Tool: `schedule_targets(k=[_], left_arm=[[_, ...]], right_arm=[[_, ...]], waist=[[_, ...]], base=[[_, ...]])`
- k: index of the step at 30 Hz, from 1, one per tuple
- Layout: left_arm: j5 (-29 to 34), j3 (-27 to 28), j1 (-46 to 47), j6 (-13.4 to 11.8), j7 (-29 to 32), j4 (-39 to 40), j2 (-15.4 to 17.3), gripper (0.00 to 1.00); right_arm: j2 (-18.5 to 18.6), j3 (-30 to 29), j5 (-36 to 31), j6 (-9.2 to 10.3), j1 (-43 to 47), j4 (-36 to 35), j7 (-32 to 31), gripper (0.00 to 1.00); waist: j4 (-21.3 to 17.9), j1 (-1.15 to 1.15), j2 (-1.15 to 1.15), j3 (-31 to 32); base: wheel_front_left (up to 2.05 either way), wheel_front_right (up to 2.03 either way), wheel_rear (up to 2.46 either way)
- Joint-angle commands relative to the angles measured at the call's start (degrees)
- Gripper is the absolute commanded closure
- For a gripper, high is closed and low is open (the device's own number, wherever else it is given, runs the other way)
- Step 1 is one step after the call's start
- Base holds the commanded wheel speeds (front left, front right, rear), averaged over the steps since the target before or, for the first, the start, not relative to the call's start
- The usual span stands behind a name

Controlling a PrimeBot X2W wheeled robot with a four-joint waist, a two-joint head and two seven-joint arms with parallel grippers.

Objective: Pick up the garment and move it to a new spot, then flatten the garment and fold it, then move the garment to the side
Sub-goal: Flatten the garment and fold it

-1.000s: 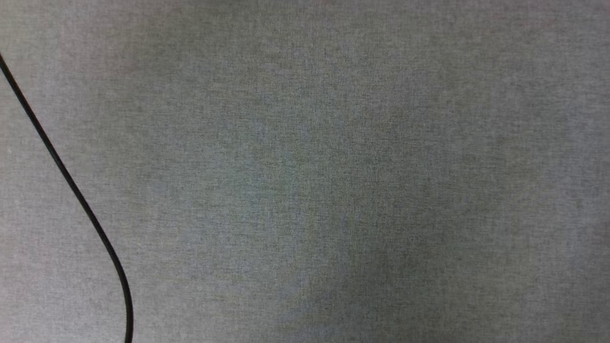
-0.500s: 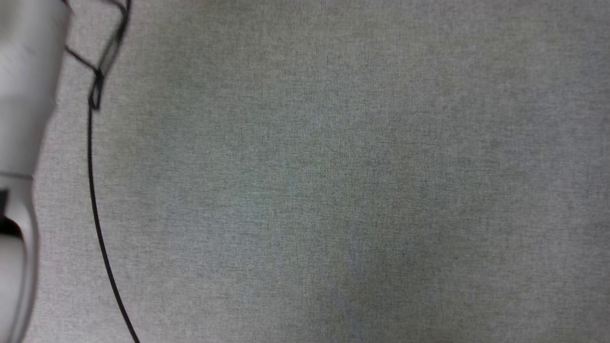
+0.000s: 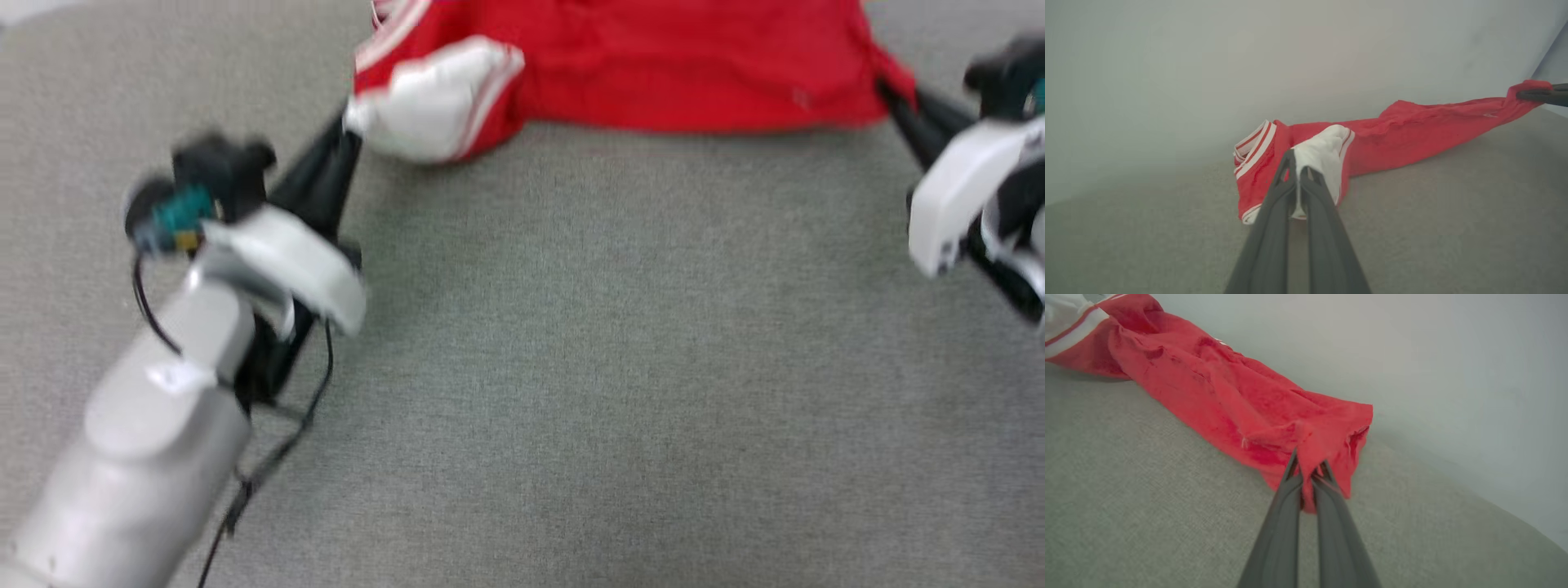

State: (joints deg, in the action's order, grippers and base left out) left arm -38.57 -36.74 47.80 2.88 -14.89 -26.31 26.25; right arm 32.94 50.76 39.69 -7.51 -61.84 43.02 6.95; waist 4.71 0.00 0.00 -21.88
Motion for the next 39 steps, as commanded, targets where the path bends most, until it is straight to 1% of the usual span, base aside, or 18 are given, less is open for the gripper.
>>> schedule_targets(k=[1,2,3,4,5,10,16,19,21,25,29,35,39], left_arm=[[-0.8,-0.6,-6.1,-1.5,0.1,3.1,1.3,1.00],[-0.9,-1.1,-8.8,-2.2,0.5,4.7,1.8,1.00],[-0.9,-1.1,-8.8,-2.2,0.5,4.7,1.8,1.00],[-2.0,-1.7,-14.3,-3.6,1.4,7.7,2.8,1.00],[-2.0,-1.7,-14.3,-3.6,1.4,7.7,2.8,1.00],[-4.1,-3.0,-26.6,-7.3,3.5,15.0,5.8,1.00],[-7.2,-3.3,-40.1,-12.8,4.1,23.4,8.9,1.00],[-8.8,-4.5,-46.0,-14.4,5.1,26.6,9.7,1.00],[-9.1,-4.8,-48.8,-15.6,5.5,28.0,10.9,1.00],[-10.3,-5.5,-53.7,-17.4,6.5,30.5,12.3,1.00],[-12.0,-6.1,-57.4,-18.5,6.9,32.6,12.7,1.00],[-13.1,-6.3,-60.5,-19.4,6.6,32.5,12.6,1.00],[-13.4,-6.4,-61.0,-19.1,7.0,32.2,13.3,1.00]], right_arm=[[1.5,1.2,1.4,0.04,4.7,-1.6,-0.2,1.00],[2.3,1.8,2.1,0.03,6.7,-2.5,-0.3,1.00],[2.3,1.8,2.1,0.03,6.7,-2.5,-0.3,1.00],[3.6,2.4,3.2,0.04,10.3,-4.0,-0.4,1.00],[3.6,2.4,3.2,0.04,10.3,-4.0,-0.4,1.00],[5.9,3.1,5.1,0.04,19.0,-7.6,-0.8,1.00],[7.8,1.3,7.1,0.03,29.6,-9.9,0.2,1.00],[8.6,0.1,7.6,0.04,34.8,-11.1,0.5,1.00],[9.2,-1.0,7.8,0.04,37.9,-11.9,0.5,1.00],[10.2,-3.7,8.3,0.04,44.6,-13.6,-0.1,1.00],[10.8,-7.0,7.7,0.04,50.9,-16.3,-0.5,1.00],[10.2,-14.2,6.4,0.04,60.3,-20.8,-2.8,1.00],[9.3,-19.2,4.9,0.04,65.2,-24.6,-5.6,1.00]], waist=[[-0.3,0.00,0.00,4.7],[-0.2,0.00,0.00,5.7],[-0.2,0.00,0.00,5.7],[-0.3,0.00,0.00,7.9],[-0.3,0.00,0.00,7.9],[-0.4,0.00,0.00,12.4],[0.1,0.00,0.00,17.3],[0.4,0.00,0.00,19.8],[0.4,0.00,0.00,21.2],[1.0,0.00,0.00,23.2],[1.3,0.00,0.00,24.0],[1.8,0.00,0.00,24.2],[1.7,0.00,0.00,23.9]], base=[[0.00,0.00,0.00],[0.00,0.00,0.00],[0.00,0.00,0.00],[0.00,0.00,0.00],[0.00,0.00,0.00],[0.00,0.00,0.00],[0.00,0.00,0.00],[0.00,0.00,0.00],[0.00,0.00,0.00],[0.00,0.00,0.00],[0.00,0.00,0.00],[0.00,0.00,0.00],[0.00,0.00,0.00]])
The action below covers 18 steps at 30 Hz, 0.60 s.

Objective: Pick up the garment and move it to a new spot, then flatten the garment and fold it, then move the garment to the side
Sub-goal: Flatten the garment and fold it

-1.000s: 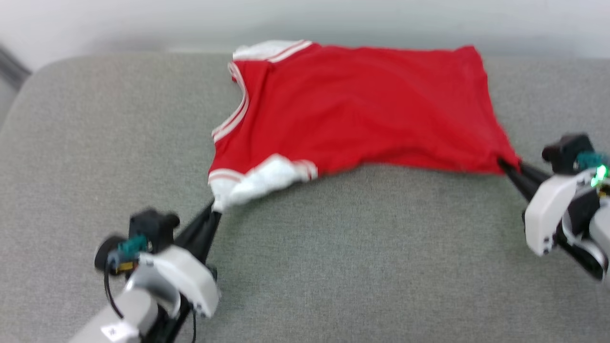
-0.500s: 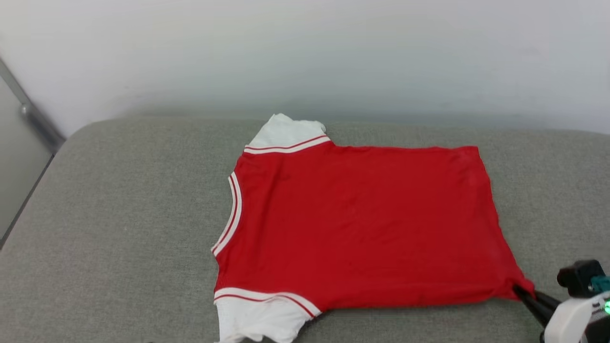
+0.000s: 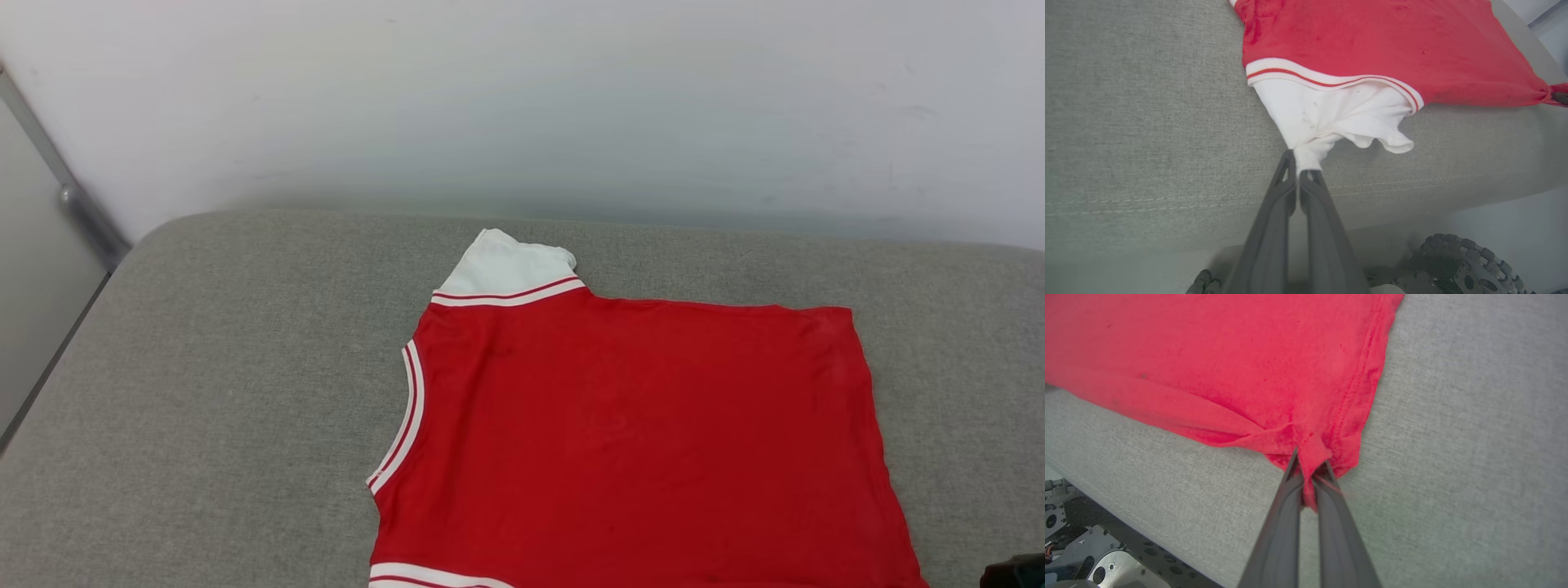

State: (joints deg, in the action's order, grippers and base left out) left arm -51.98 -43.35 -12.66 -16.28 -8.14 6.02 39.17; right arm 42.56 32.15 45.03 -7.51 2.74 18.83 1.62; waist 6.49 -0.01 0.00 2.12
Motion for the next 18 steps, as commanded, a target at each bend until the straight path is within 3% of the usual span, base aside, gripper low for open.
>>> schedule_targets(k=[1,10,18], left_arm=[[0.0,0.3,-0.4,0.1,0.1,-0.2,0.4,1.00],[3.6,1.6,8.0,1.9,-1.5,-1.9,0.1,1.00],[7.2,1.7,21.4,6.8,1.4,-6.7,-0.5,1.00]], right_arm=[[-0.6,-1.8,-0.9,0.04,1.6,-1.4,-1.0,1.00],[-3.6,-10.1,-6.9,0.03,2.6,-9.2,-7.2,1.00],[-4.9,-13.9,-8.7,0.03,-2.0,-12.5,-10.8,1.00]], waist=[[-0.2,0.01,0.00,-0.2],[-1.3,0.01,0.00,-2.8],[-2.3,0.01,0.00,-6.5]], base=[[0.00,0.00,0.00],[0.00,0.00,0.00],[0.00,0.00,0.00]])
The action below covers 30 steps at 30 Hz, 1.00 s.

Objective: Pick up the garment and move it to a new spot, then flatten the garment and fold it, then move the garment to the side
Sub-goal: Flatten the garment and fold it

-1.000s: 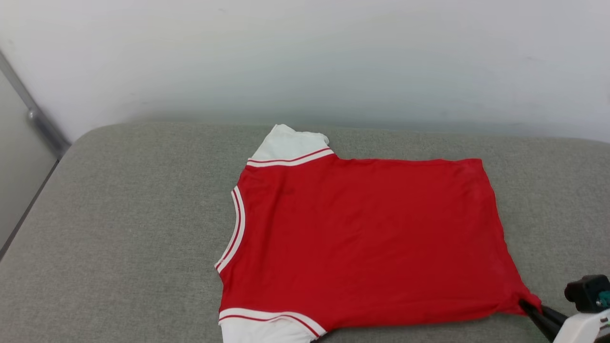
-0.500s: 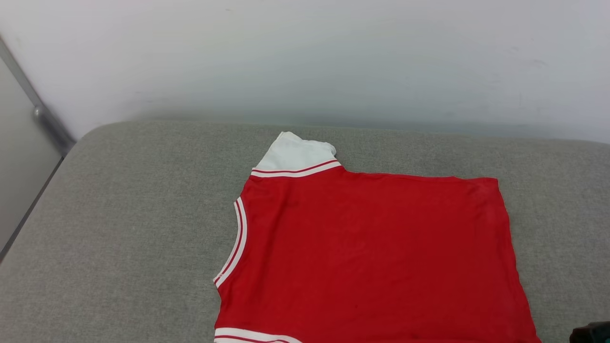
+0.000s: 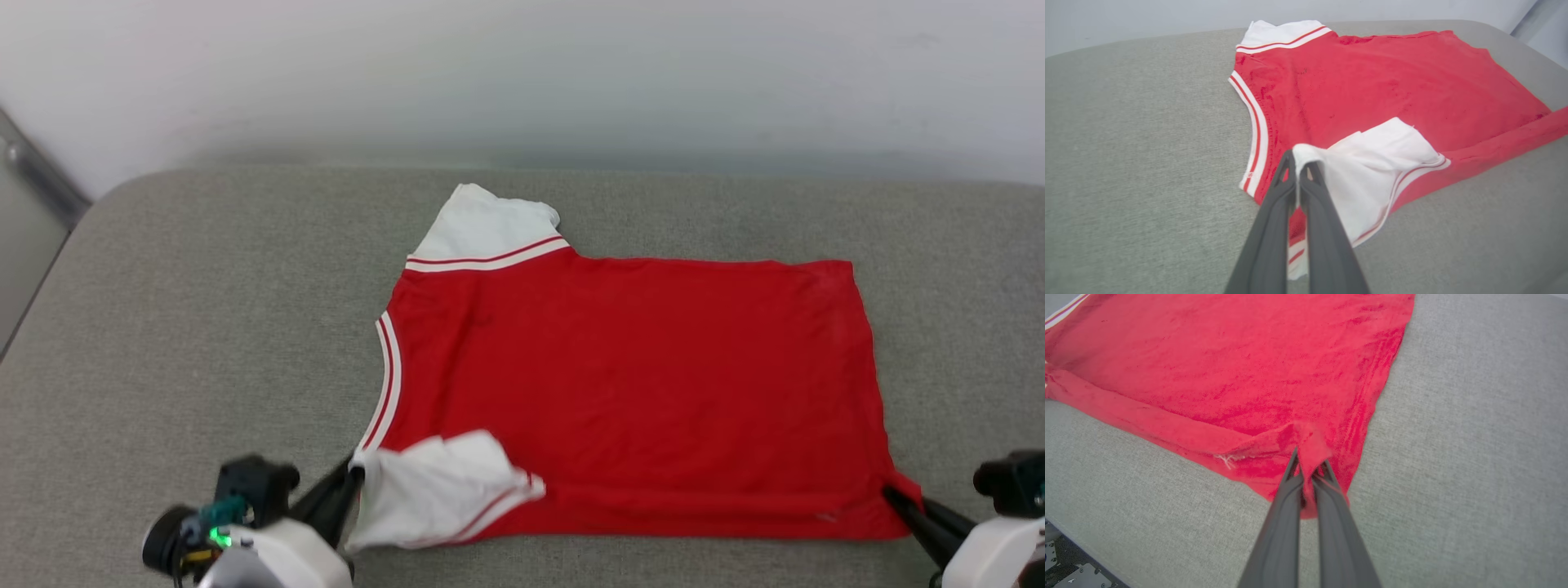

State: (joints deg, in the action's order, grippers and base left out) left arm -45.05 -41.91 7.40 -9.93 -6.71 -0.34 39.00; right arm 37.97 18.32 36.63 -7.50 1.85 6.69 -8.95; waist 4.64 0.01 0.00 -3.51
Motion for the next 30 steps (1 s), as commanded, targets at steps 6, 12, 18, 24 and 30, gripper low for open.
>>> schedule_targets(k=[6,12,18,24,30], left_arm=[[1.7,0.6,10.6,3.8,1.8,-6.2,-1.5,1.00],[2.4,0.7,17.4,6.6,2.0,-12.0,-3.1,1.00],[2.8,0.8,21.8,8.4,1.0,-18.5,-4.8,1.00],[2.6,-0.9,24.3,11.2,1.9,-26.3,-7.4,1.00],[2.7,-3.3,24.9,13.8,1.8,-33.3,-10.7,1.00]], right_arm=[[-0.5,0.6,-0.1,0.02,-6.6,-0.3,-1.8,1.00],[-0.2,1.9,0.2,0.02,-12.0,0.8,-2.2,1.00],[-0.7,3.3,0.4,0.03,-16.7,4.2,-1.8,1.00],[-1.5,6.9,0.7,0.02,-20.3,8.4,-2.3,1.00],[-1.9,9.8,1.6,0.02,-21.9,11.0,-1.3,1.00]], waist=[[-1.6,-0.01,0.00,-3.9],[-2.3,-0.01,0.00,-7.6],[-2.6,-0.01,0.00,-11.4],[-2.8,-0.01,0.00,-14.3],[-3.0,-0.01,0.00,-14.7]], base=[[0.00,0.00,0.00],[0.00,0.00,0.00],[0.00,0.00,0.00],[0.00,0.00,0.00],[0.00,0.00,0.00]])
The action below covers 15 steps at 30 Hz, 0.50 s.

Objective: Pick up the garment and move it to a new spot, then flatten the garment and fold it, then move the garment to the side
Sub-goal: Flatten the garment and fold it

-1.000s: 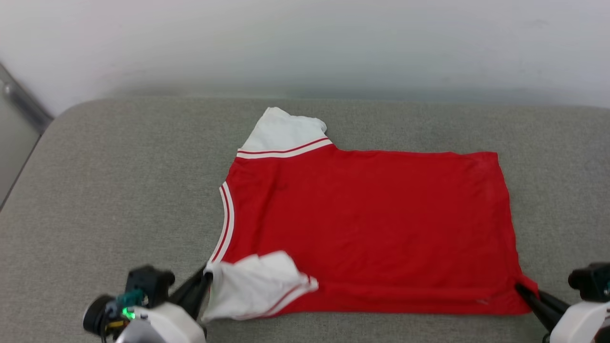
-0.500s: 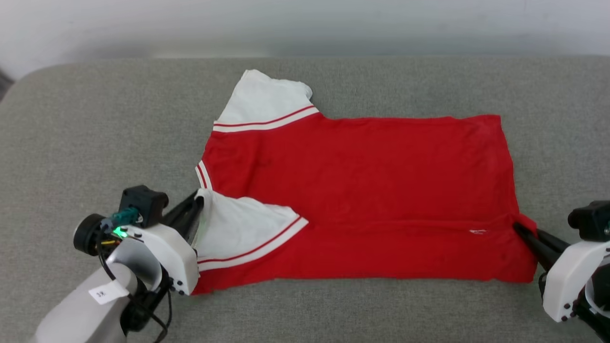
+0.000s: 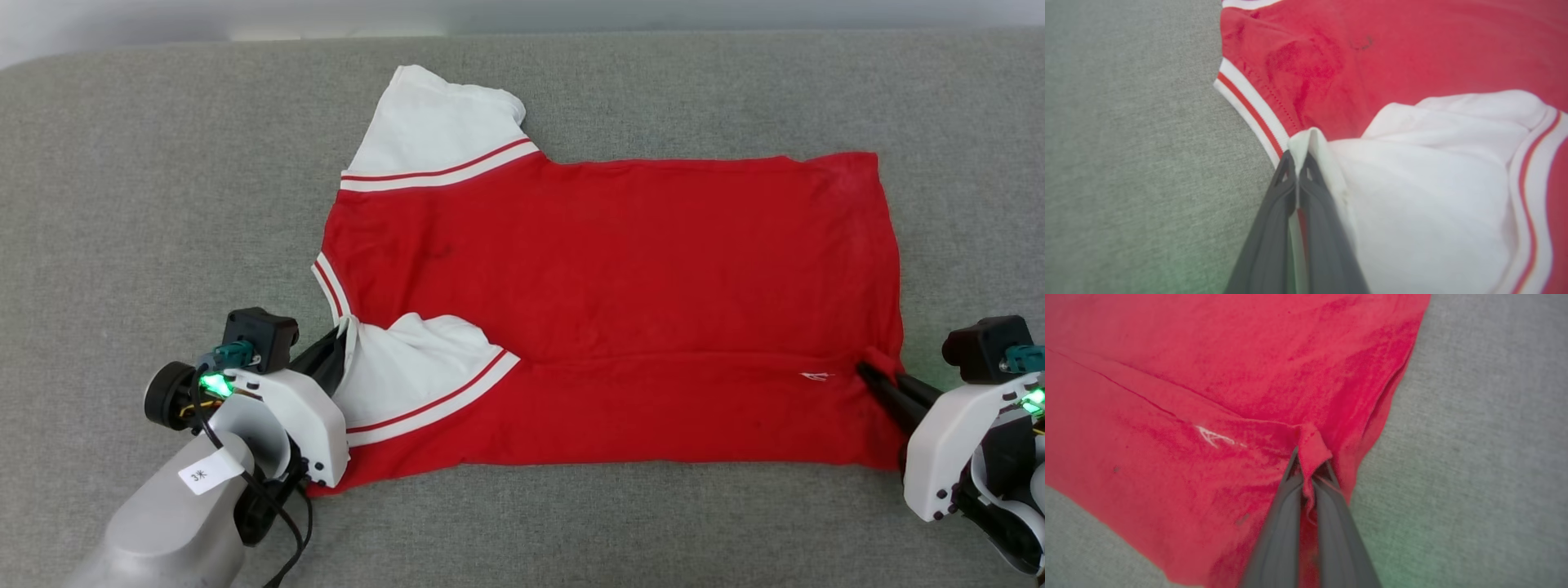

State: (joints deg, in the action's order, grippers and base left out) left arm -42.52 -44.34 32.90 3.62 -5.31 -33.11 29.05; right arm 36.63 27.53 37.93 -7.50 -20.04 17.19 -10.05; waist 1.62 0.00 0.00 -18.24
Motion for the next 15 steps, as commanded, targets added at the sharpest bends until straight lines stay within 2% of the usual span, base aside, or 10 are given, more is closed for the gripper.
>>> schedule_targets(k=[1,4,5,6,7,8,12,15], left_arm=[[0.1,-1.2,-0.7,0.6,0.2,-1.6,-1.2,1.00],[-0.8,-1.6,-0.7,1.6,0.0,-4.7,-2.5,1.00],[-0.8,-1.6,-0.5,1.8,-0.2,-5.4,-2.5,0.87],[-0.9,-1.6,-0.3,2.0,-0.6,-6.1,-2.4,0.47],[-1.0,-1.4,0.2,2.0,-1.1,-6.5,-2.3,0.00],[-0.9,-1.3,0.7,2.2,-1.5,-6.7,-2.0,0.00],[-0.5,-0.7,3.2,2.5,-2.2,-6.3,-0.2,0.00],[-0.7,-0.6,4.7,2.8,0.0,-4.7,1.7,0.00]], right_arm=[[-0.7,1.0,0.6,0.02,-0.3,0.9,0.0,1.00],[-0.6,2.1,1.4,0.02,-0.5,1.9,0.8,1.00],[-0.4,2.1,1.5,0.02,-0.7,2.2,1.4,1.00],[-0.3,2.2,1.8,0.02,-0.7,2.5,1.8,0.69],[-0.3,2.3,2.0,0.02,-0.7,2.6,2.2,0.23],[-0.2,2.3,2.0,0.02,-0.6,2.6,2.8,0.00],[-0.1,1.6,2.8,0.02,0.8,2.4,4.8,0.00],[0.0,1.0,2.7,0.02,2.1,1.8,5.7,0.00]], waist=[[-0.1,0.00,0.00,0.2],[-0.2,0.00,0.00,1.3],[-0.2,0.00,0.00,1.7],[-0.1,0.00,0.00,2.3],[0.0,0.00,0.00,3.0],[0.2,0.00,0.00,3.6],[1.4,0.00,0.00,6.6],[2.1,0.00,0.00,8.5]], base=[[0.00,0.00,0.00],[0.00,0.00,0.00],[0.00,0.00,0.00],[0.00,0.00,0.00],[0.00,0.00,0.00],[0.00,0.00,0.00],[0.00,0.00,0.00],[0.00,0.00,0.00]])
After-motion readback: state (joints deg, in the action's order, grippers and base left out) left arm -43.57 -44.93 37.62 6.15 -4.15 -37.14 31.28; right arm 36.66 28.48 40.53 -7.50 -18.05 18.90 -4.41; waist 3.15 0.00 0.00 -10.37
